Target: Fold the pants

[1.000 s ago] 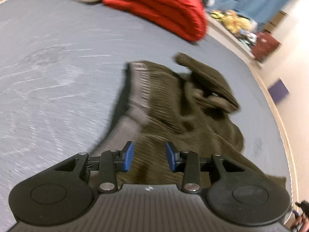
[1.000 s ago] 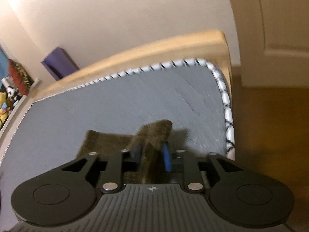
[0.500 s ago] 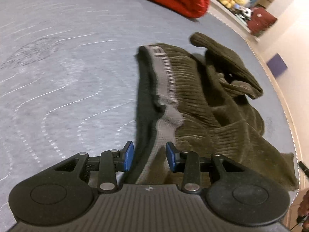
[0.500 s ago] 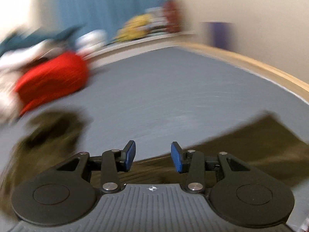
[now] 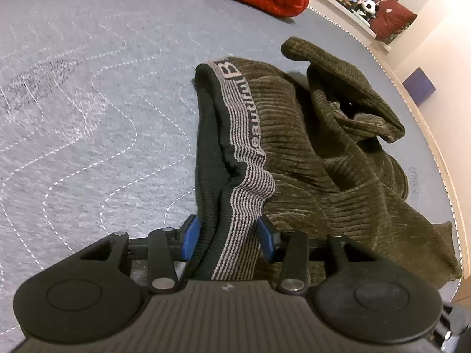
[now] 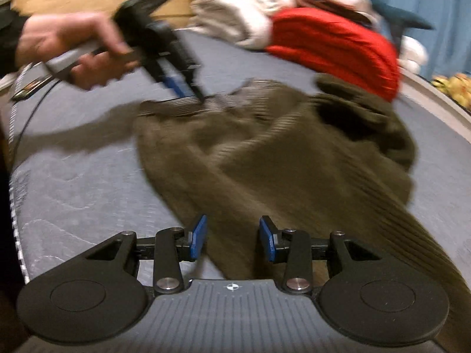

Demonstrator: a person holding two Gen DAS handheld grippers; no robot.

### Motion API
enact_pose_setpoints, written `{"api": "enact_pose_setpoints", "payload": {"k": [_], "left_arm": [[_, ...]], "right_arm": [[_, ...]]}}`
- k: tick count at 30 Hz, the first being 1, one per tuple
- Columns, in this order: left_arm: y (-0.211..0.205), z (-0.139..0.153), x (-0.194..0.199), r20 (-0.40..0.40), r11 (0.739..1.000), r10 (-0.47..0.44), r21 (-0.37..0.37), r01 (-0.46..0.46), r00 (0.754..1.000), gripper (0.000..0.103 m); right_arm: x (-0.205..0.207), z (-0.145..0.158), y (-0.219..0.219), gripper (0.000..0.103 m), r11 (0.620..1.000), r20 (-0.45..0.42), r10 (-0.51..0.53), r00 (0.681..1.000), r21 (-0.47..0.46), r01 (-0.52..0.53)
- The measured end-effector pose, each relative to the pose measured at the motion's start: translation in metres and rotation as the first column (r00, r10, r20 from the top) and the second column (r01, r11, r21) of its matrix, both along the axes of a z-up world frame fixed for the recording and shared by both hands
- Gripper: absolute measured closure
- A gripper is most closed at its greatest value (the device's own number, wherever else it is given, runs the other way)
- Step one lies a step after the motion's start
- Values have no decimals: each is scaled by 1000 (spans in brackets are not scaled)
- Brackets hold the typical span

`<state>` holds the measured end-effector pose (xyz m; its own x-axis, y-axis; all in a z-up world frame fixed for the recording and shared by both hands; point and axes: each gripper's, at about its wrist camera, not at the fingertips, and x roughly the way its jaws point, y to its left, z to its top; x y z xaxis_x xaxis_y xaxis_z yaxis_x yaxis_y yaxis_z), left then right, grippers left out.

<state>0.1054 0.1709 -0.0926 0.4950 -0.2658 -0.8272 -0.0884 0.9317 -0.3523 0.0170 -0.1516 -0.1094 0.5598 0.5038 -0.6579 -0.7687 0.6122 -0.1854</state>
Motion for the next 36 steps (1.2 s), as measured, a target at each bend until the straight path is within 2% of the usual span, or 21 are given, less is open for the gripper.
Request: {"api": "enact_pose_setpoints", "payload": {"k": [3, 7, 10, 13, 16, 18, 19, 20, 22, 23, 24, 26, 32, 36], "left_arm": [[-1, -7, 4, -10, 1000, 0, -8, -1, 1000, 47], [-6, -12, 10, 5, 1000, -1, -8, 1, 1000, 43], [-7, -15, 15, 22, 1000, 6, -23, -6, 1000, 40], [-15, -16, 19, 45, 1000, -10, -4, 10, 999, 36], [-26, -17, 22, 64, 998, -36, 46, 33, 997, 33], [-34, -17, 21, 77, 993, -66, 104, 58, 995, 36], [-37, -16, 19, 81, 988, -80, 136, 68, 994, 44], [-38, -16, 17, 86, 984, -92, 160, 77, 992, 54], [-32, -13, 13, 92, 986, -97, 146, 83, 991, 70], [-28, -10, 10, 97, 988, -92, 129, 79, 991, 78], [-23, -7, 6, 103, 990, -89, 115, 77, 991, 81], [-18, 1, -5, 123, 990, -94, 116, 79, 988, 84], [1, 27, -45, 169, 992, -95, 97, 79, 981, 87], [21, 41, -74, 160, 995, -69, 78, 57, 985, 87]], "right_arm": [[-3, -1, 18, 60, 998, 4, 52, 999, -19, -52], [-3, 0, 44, 52, 994, 28, 88, 996, -65, -86], [-1, 0, 54, 45, 992, 12, 103, 995, -69, -102], [-3, -4, 63, 39, 987, 4, 128, 992, -101, -126], [-2, -8, 68, 39, 982, -3, 147, 989, -118, -146], [2, -5, 68, 45, 985, -23, 136, 990, -103, -138], [5, -3, 67, 53, 987, -36, 126, 991, -93, -129], [8, -1, 65, 56, 989, -48, 120, 992, -83, -124], [10, 1, 62, 68, 989, -65, 124, 990, -67, -128], [8, 4, 60, 71, 989, -69, 130, 989, -60, -134], [5, 7, 58, 73, 988, -72, 136, 988, -57, -140], [0, 11, 57, 75, 986, -69, 156, 985, -56, -160], [-16, 36, 50, 79, 978, -83, 204, 975, -24, -207], [-33, 49, 52, 81, 954, -130, 300, 945, 23, -300]]}}
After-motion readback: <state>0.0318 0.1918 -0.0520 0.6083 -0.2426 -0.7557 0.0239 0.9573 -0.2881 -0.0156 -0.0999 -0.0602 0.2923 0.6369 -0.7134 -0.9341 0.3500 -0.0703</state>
